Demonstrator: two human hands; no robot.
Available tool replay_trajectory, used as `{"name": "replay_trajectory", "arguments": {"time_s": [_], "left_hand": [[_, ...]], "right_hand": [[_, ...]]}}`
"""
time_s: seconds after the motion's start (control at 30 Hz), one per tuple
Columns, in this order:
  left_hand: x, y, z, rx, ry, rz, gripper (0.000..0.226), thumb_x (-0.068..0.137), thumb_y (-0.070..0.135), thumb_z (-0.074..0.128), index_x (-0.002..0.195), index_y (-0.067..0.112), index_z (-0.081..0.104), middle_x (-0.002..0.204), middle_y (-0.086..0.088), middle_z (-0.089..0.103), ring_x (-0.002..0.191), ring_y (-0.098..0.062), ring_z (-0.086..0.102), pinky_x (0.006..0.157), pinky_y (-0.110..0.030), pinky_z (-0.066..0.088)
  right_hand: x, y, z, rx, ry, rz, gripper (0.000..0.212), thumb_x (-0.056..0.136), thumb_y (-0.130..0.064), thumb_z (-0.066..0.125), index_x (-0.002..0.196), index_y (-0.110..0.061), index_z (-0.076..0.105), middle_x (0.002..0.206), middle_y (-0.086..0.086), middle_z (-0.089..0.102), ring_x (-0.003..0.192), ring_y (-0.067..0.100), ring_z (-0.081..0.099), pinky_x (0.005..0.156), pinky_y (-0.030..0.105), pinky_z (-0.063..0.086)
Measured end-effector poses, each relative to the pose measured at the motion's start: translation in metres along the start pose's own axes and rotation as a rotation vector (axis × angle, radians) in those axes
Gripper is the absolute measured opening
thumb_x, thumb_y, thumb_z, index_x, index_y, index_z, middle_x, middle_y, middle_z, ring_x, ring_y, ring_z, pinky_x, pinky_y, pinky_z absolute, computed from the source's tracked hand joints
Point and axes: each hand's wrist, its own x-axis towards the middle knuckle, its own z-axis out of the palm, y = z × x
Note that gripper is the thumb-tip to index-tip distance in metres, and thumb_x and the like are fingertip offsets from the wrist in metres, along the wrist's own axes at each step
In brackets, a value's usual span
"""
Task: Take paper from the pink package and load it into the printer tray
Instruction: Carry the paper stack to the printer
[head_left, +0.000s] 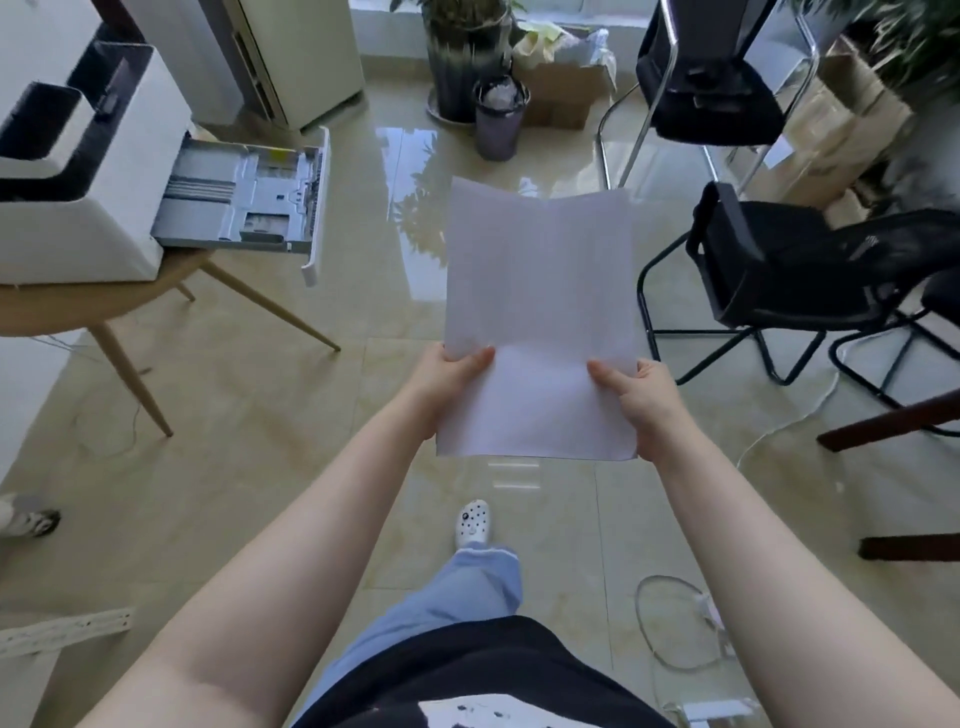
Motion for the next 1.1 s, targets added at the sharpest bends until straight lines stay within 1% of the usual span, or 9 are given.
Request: {"name": "replay_trajectory", "arguments": {"time_s": [0.13, 0.23, 0.37, 0.47, 0.53, 0.67, 0.8, 0.97, 1.1], "left_hand": [[0.078, 0.046, 0.009, 0.025, -0.012, 0.015, 0.005, 0.090, 0.018, 0.064, 0.088, 0.015, 0.067, 0.081, 0.000, 0.070, 0.064, -0.011, 0.069, 0.065, -0.027, 0.057], [0.130, 0.083, 0.015, 0.015, -0.012, 0.042, 0.006, 0.090, 0.014, 0.063, 0.092, 0.010, 0.067, 0.080, 0.000, 0.069, 0.057, -0.004, 0.069, 0.056, -0.021, 0.057], [0.194, 0.116, 0.021, -0.021, 0.021, 0.034, 0.011, 0.090, 0.013, 0.062, 0.100, 0.007, 0.065, 0.080, 0.002, 0.069, 0.056, -0.002, 0.068, 0.056, -0.019, 0.057], [0.243, 0.137, 0.019, -0.063, 0.070, 0.025, 0.011, 0.090, 0.013, 0.062, 0.099, 0.007, 0.065, 0.069, 0.008, 0.072, 0.055, -0.002, 0.068, 0.053, -0.018, 0.055], [0.274, 0.150, 0.016, -0.085, 0.125, 0.024, 0.011, 0.090, 0.014, 0.063, 0.098, 0.007, 0.067, 0.073, 0.006, 0.072, 0.056, -0.004, 0.069, 0.055, -0.020, 0.057], [0.325, 0.175, 0.009, -0.147, 0.242, -0.008, 0.005, 0.088, 0.019, 0.066, 0.086, 0.015, 0.067, 0.091, -0.005, 0.071, 0.068, -0.010, 0.071, 0.069, -0.028, 0.060], [0.362, 0.201, -0.005, -0.207, 0.362, -0.026, 0.020, 0.088, 0.021, 0.066, 0.103, 0.008, 0.067, 0.106, -0.015, 0.070, 0.093, -0.028, 0.069, 0.088, -0.043, 0.055], [0.399, 0.228, -0.040, -0.272, 0.535, -0.021, 0.016, 0.088, 0.020, 0.066, 0.100, 0.010, 0.067, 0.107, -0.017, 0.069, 0.096, -0.029, 0.067, 0.090, -0.046, 0.054], [0.436, 0.247, -0.079, -0.311, 0.613, -0.023, 0.024, 0.089, 0.022, 0.065, 0.107, 0.007, 0.066, 0.113, -0.018, 0.069, 0.101, -0.033, 0.068, 0.091, -0.049, 0.054]], "right_hand": [[0.072, -0.049, 0.003, -0.004, -0.001, 0.010, 0.012, 0.087, -0.014, 0.066, 0.095, -0.005, 0.066, 0.081, 0.006, 0.068, 0.055, 0.013, 0.067, 0.050, 0.025, 0.055], [0.123, -0.083, 0.007, -0.006, 0.007, 0.014, 0.005, 0.087, -0.015, 0.067, 0.085, -0.010, 0.066, 0.081, 0.006, 0.068, 0.060, 0.018, 0.067, 0.055, 0.028, 0.056], [0.195, -0.122, 0.015, -0.020, 0.002, 0.022, 0.005, 0.086, -0.015, 0.067, 0.083, -0.012, 0.065, 0.077, 0.004, 0.068, 0.048, 0.009, 0.066, 0.043, 0.023, 0.052], [0.256, -0.150, 0.026, -0.064, -0.049, 0.033, 0.013, 0.086, -0.016, 0.068, 0.096, -0.007, 0.065, 0.074, 0.002, 0.069, 0.048, 0.011, 0.066, 0.045, 0.024, 0.051], [0.296, -0.168, 0.036, -0.084, -0.104, 0.028, 0.015, 0.086, -0.014, 0.067, 0.098, -0.006, 0.065, 0.064, -0.004, 0.071, 0.047, 0.010, 0.066, 0.043, 0.022, 0.050], [0.375, -0.205, 0.058, -0.158, -0.229, 0.024, 0.018, 0.087, -0.012, 0.066, 0.101, -0.001, 0.065, 0.077, 0.005, 0.069, 0.048, 0.008, 0.066, 0.043, 0.021, 0.052], [0.439, -0.241, 0.092, -0.254, -0.333, 0.025, 0.022, 0.086, -0.012, 0.067, 0.103, 0.002, 0.064, 0.079, 0.007, 0.067, 0.046, 0.008, 0.065, 0.045, 0.022, 0.053], [0.498, -0.279, 0.156, -0.342, -0.467, 0.053, 0.021, 0.086, -0.015, 0.068, 0.102, -0.002, 0.063, 0.077, 0.005, 0.066, 0.044, 0.008, 0.064, 0.041, 0.022, 0.050], [0.544, -0.300, 0.215, -0.404, -0.528, 0.017, 0.016, 0.086, -0.014, 0.068, 0.098, -0.004, 0.063, 0.077, 0.007, 0.066, 0.052, 0.015, 0.063, 0.050, 0.025, 0.052]]}}
